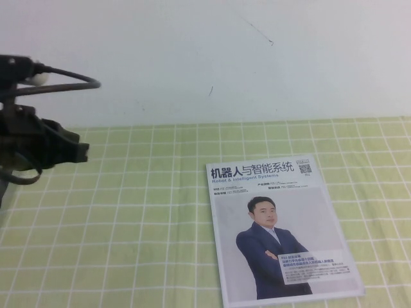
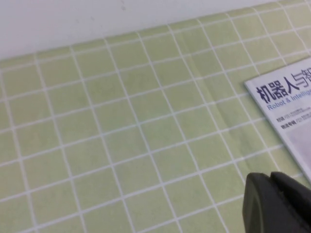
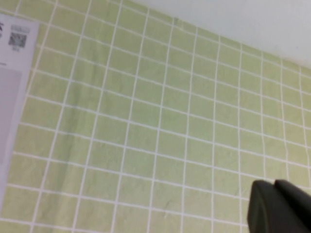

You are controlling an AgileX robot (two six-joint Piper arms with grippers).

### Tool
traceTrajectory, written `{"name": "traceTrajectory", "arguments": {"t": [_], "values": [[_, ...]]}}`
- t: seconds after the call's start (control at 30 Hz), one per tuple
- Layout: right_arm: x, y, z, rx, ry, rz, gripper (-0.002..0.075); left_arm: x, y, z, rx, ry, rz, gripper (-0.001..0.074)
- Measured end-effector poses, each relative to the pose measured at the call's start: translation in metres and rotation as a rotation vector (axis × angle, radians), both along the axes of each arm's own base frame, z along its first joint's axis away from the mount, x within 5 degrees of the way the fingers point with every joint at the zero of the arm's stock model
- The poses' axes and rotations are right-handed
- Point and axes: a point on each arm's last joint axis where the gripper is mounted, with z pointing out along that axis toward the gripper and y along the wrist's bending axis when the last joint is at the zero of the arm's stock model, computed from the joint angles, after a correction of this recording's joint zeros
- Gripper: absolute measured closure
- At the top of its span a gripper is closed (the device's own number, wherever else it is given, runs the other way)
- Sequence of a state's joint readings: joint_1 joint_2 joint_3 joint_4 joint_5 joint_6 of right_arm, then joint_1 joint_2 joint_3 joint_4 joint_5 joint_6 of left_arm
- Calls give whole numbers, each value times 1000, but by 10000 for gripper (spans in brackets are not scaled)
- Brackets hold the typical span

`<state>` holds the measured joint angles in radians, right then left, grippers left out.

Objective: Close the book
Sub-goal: 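Close the open booklet and leave it lying on the table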

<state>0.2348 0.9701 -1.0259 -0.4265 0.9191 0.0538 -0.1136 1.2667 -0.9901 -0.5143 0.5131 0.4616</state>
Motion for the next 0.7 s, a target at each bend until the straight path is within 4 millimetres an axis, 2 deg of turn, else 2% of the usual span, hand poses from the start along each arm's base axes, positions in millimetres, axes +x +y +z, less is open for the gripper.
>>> {"name": "traceTrajectory", "arguments": {"t": [0.1,0.17,0.27,0.37,0.53,0.7], "values": [[-32,-4,-4,73,-68,3,729,-19,7,21,44,-77,15,738],[-52,-5,-13,131,-99,19,729,-32,9,31,64,-128,15,738],[-76,-5,-29,196,-143,51,729,-49,11,36,91,-218,18,738],[-94,-7,-46,231,-163,68,729,-66,12,31,116,-299,13,738],[-122,-10,-71,274,-202,95,729,-103,8,10,129,-394,-28,738],[-145,-11,-93,328,-248,129,729,-137,5,-4,108,-459,-97,738]]}}
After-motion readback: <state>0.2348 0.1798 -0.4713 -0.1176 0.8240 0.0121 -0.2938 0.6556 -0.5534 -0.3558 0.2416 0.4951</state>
